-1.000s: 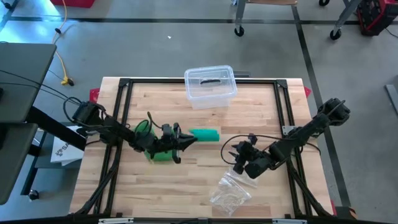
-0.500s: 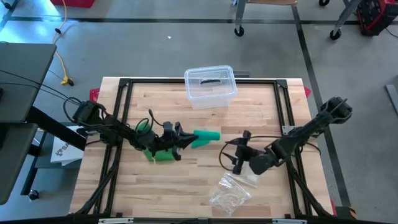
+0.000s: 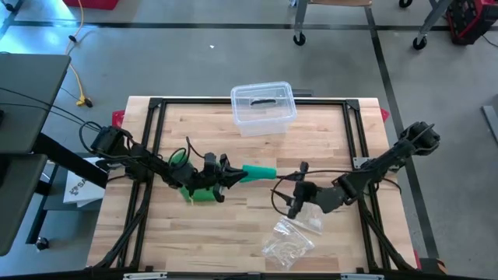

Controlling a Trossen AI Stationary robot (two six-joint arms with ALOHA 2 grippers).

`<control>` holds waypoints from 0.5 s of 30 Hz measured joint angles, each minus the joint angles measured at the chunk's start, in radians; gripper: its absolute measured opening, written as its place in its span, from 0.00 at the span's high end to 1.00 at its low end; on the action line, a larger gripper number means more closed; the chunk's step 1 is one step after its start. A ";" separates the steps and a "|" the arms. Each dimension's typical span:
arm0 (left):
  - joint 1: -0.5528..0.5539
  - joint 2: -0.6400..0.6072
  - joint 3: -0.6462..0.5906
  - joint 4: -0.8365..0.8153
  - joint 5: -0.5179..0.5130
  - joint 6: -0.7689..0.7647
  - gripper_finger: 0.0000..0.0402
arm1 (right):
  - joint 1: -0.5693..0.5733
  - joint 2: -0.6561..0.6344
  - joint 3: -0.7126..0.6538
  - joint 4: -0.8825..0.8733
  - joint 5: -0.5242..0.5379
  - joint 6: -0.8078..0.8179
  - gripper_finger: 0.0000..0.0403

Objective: Roll bandage
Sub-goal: Roll the blue bandage

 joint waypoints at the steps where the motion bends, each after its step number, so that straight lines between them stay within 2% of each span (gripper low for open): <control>1: 0.000 0.000 0.005 0.000 0.007 0.000 0.99 | -0.009 0.000 0.000 0.003 0.000 0.008 0.51; 8: -0.001 -0.001 0.032 -0.005 0.052 0.002 0.99 | -0.022 0.000 0.000 0.082 -0.037 -0.057 0.54; 11: -0.001 -0.001 0.032 -0.007 0.053 0.001 0.99 | -0.014 0.000 -0.001 0.090 -0.048 -0.068 0.62; 15: -0.001 -0.001 0.032 -0.008 0.071 -0.001 0.99 | -0.013 0.000 -0.001 0.096 -0.055 -0.067 0.80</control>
